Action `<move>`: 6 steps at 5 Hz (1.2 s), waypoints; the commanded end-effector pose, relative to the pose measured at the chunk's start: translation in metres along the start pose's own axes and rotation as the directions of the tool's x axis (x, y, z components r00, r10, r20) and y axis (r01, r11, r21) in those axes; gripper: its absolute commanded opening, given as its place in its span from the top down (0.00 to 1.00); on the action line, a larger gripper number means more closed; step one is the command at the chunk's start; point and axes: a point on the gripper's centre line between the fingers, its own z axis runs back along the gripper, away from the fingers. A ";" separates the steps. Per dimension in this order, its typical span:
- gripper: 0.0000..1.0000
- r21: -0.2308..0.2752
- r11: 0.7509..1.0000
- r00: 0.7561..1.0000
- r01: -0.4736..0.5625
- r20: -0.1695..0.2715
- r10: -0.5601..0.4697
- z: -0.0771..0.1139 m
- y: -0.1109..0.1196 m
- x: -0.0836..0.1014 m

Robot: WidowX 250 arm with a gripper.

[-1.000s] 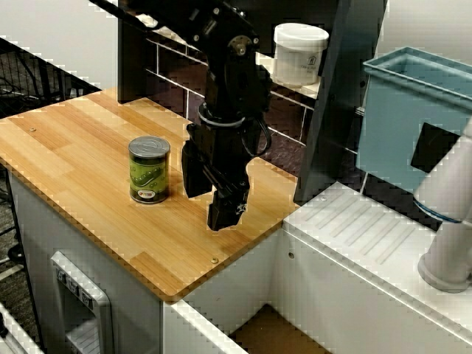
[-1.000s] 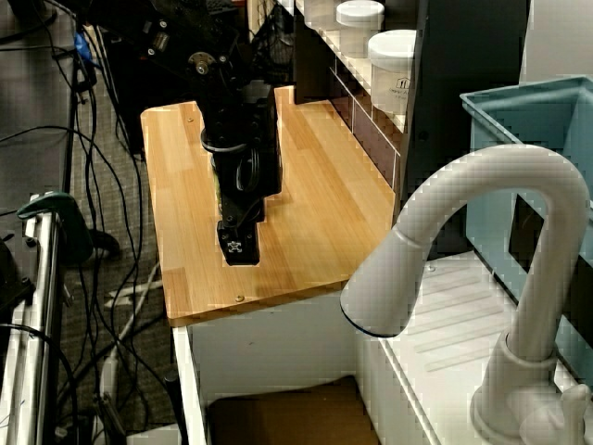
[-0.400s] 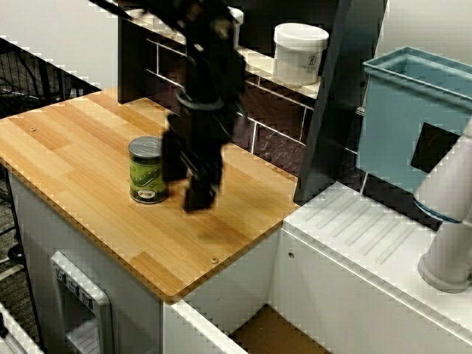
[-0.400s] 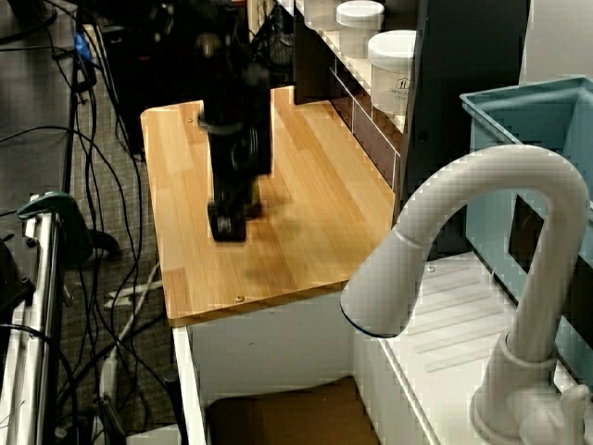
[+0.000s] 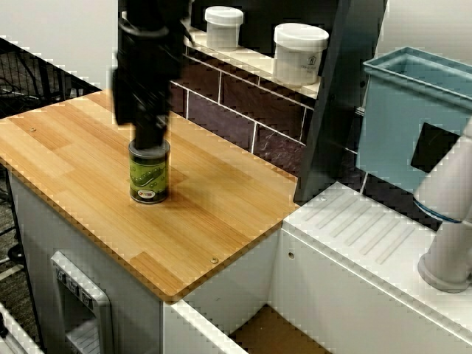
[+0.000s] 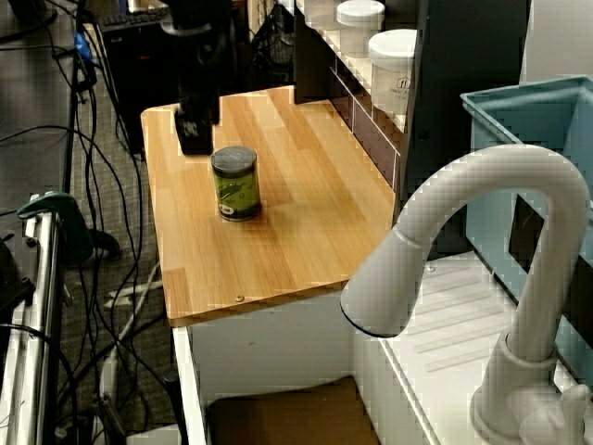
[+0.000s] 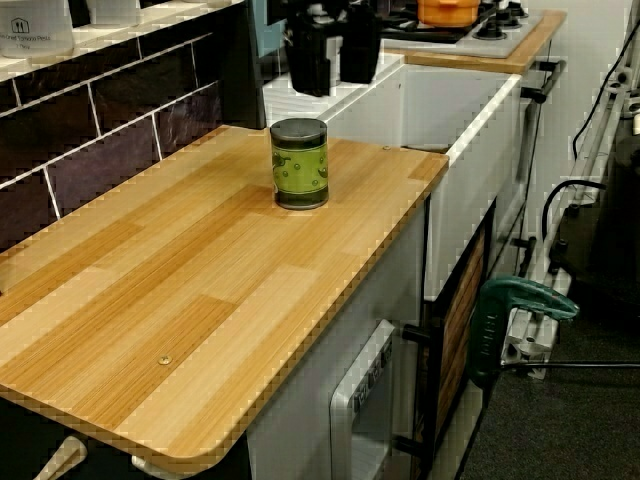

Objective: Push into sink

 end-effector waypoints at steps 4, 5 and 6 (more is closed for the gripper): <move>0.00 0.096 0.967 0.970 -0.238 0.073 0.231 -0.037 0.113 -0.022; 0.00 0.109 0.973 0.978 -0.205 0.054 0.200 -0.048 0.107 -0.021; 0.00 0.108 0.979 0.985 -0.174 0.019 0.173 -0.066 0.095 -0.020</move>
